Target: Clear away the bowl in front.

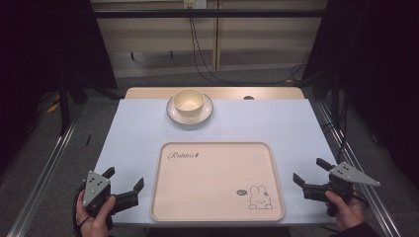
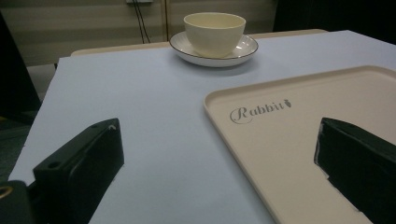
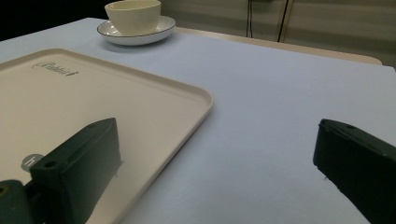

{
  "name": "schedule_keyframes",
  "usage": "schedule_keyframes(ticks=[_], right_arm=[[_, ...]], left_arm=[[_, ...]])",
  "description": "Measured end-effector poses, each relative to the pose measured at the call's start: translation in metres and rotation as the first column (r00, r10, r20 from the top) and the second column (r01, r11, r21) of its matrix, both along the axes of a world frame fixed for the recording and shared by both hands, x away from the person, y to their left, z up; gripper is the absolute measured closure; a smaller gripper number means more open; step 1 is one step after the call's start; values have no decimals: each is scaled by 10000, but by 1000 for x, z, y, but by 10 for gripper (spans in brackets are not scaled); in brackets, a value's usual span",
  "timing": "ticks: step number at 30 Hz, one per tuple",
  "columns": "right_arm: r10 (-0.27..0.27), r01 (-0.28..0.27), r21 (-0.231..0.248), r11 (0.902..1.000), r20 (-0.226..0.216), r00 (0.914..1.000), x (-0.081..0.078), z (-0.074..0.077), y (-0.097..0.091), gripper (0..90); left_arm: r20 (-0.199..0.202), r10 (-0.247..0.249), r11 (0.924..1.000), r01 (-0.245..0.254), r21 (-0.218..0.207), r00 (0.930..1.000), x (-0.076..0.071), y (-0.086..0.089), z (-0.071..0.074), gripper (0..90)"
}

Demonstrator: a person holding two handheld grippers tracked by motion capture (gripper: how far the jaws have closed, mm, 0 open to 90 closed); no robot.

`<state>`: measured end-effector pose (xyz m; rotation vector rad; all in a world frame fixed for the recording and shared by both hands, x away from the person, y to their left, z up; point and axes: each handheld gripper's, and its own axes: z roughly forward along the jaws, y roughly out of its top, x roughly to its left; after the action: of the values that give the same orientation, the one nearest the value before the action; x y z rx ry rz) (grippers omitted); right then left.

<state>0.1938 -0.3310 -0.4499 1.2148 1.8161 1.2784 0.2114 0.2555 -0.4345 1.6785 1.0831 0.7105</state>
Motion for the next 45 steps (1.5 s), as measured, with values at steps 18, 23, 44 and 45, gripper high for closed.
schedule_keyframes(ticks=[18, 23, 44, 45], right_arm=[[-10, 10, 118, 9999, -37, 10000, 0, 0, -1, 3], [46, -46, 70, 10000, 27, 10000, -1, 0, -1, 4], [845, -836, -418, 9956, 199, 9962, -2, -3, 2, 5], [838, -827, -473, 9954, 216, 9962, -1, -4, 2, 6]], left_arm=[[-34, -621, 9980, 621, -106, 9981, 15, -11, 8, 13], [108, -715, 9974, 716, -104, 9974, 20, -19, 15, 21], [521, -2107, 9773, 2091, 342, 9762, 51, -64, 37, 29], [442, -2064, 9783, 2052, 289, 9775, 52, -66, 38, 29]])
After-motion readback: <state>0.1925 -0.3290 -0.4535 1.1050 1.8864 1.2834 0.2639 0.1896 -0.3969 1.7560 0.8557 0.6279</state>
